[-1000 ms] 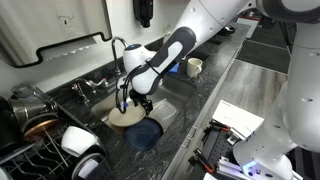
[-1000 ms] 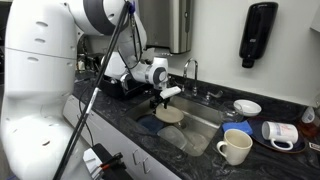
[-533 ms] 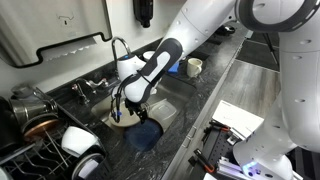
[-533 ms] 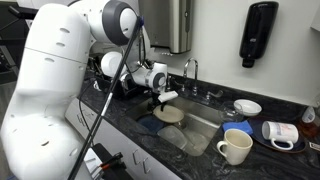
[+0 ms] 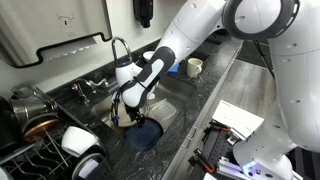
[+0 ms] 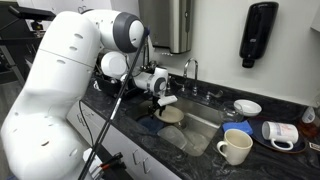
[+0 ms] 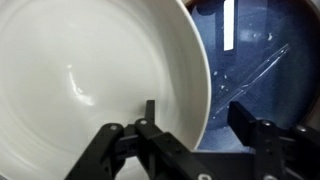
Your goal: Put the plate on the drying rack
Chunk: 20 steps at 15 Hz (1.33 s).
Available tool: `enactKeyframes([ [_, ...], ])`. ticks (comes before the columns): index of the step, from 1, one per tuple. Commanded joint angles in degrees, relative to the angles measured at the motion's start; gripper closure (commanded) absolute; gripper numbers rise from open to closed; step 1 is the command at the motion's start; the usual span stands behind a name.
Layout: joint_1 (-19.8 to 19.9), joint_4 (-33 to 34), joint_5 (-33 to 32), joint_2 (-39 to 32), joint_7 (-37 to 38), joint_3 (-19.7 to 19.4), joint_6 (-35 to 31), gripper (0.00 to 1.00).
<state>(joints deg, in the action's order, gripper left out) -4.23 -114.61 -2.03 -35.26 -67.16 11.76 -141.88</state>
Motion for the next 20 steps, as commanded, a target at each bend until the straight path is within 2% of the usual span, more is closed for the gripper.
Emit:
enactKeyframes([
  [1, 0.31, 2.04, -1.11, -1.77, 3.04, -0.26, 1.10, 0.55],
  [6, 0.66, 2.50, -1.24, -1.36, 5.21, -0.17, 1.63, 0.90],
  [8, 0.61, 2.39, -1.38, -0.84, 6.15, -0.30, 2.19, 0.98],
  [12, 1.18, 1.34, -1.04, 1.16, 5.69, 0.58, 2.80, 0.98],
  [17, 0.10, -3.86, -2.69, 9.03, 7.43, -0.16, 3.61, 0.99],
  [20, 0.93, -6.78, -2.02, 13.41, 5.80, 0.95, 4.01, 0.99],
])
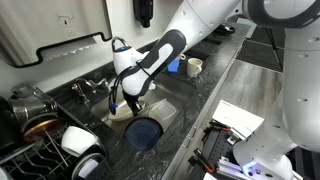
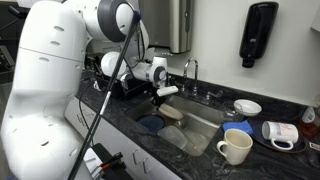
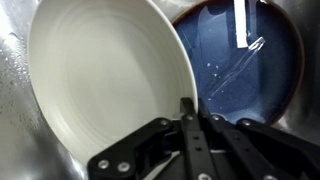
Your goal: Put the plate on the drying rack
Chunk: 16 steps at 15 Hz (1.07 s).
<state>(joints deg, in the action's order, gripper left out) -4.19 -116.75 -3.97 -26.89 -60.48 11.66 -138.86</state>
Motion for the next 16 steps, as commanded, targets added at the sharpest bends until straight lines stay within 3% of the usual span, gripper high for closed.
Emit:
enactKeyframes([
  [1, 1.08, -5.54, 0.43, 6.20, -1.57, 1.36, 1.28, 0.99],
  [9, 1.68, -14.57, 7.37, 17.52, -12.38, 3.15, 0.91, 0.99],
  [16, -0.64, -19.17, 17.14, 28.33, -23.21, 1.34, 2.75, 0.99],
])
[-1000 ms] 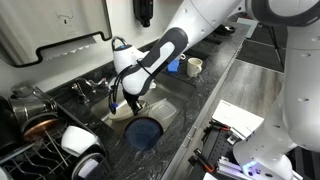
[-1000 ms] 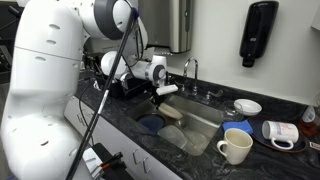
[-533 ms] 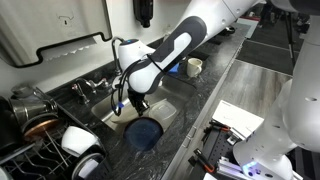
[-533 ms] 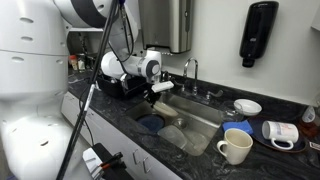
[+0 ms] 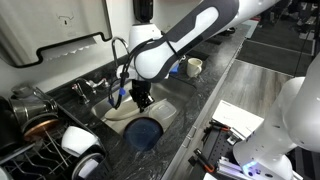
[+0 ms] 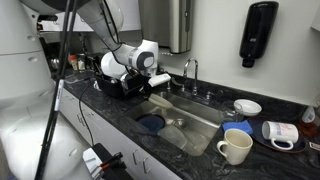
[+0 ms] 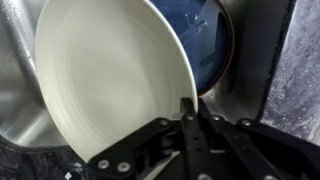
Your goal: Put the plate on the drying rack
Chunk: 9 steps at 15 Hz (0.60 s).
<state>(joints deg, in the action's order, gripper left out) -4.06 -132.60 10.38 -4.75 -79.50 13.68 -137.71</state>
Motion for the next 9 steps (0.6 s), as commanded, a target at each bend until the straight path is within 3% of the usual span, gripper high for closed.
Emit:
enactKeyframes([
  [1, -1.25, -3.74, 2.70, 7.84, -4.54, -1.11, 2.75, 0.99],
  [4, -2.82, -4.95, 1.97, 13.01, -4.77, -2.31, 7.10, 0.99],
  [5, -3.22, -2.28, 0.96, 8.26, -2.47, -2.67, 5.09, 0.94],
  [9, -4.32, -3.91, 0.77, 12.21, -2.35, -3.39, 7.05, 0.94],
])
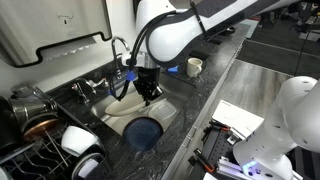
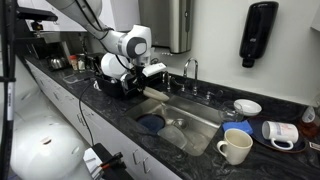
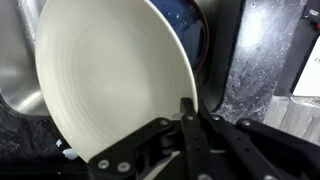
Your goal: Put the plate on the drying rack
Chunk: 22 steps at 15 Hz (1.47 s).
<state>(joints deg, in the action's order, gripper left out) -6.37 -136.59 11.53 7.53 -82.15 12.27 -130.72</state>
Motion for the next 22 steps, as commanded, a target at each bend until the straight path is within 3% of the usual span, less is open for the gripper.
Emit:
enactKeyframes([
  [1, -2.01, -0.06, -0.37, -0.06, 0.30, -2.00, 0.06, 0.94],
  [7, -3.48, 0.43, 1.69, 0.52, 4.67, -2.44, 2.91, 0.99],
  [12, -5.57, 1.38, 17.39, 2.12, 4.46, -4.06, 5.96, 0.99],
  [19, -5.61, 0.07, 36.75, 8.48, 5.16, -7.34, 5.55, 0.99],
  [22, -5.06, 0.96, 36.33, 7.67, 5.41, -6.68, 5.35, 0.94],
])
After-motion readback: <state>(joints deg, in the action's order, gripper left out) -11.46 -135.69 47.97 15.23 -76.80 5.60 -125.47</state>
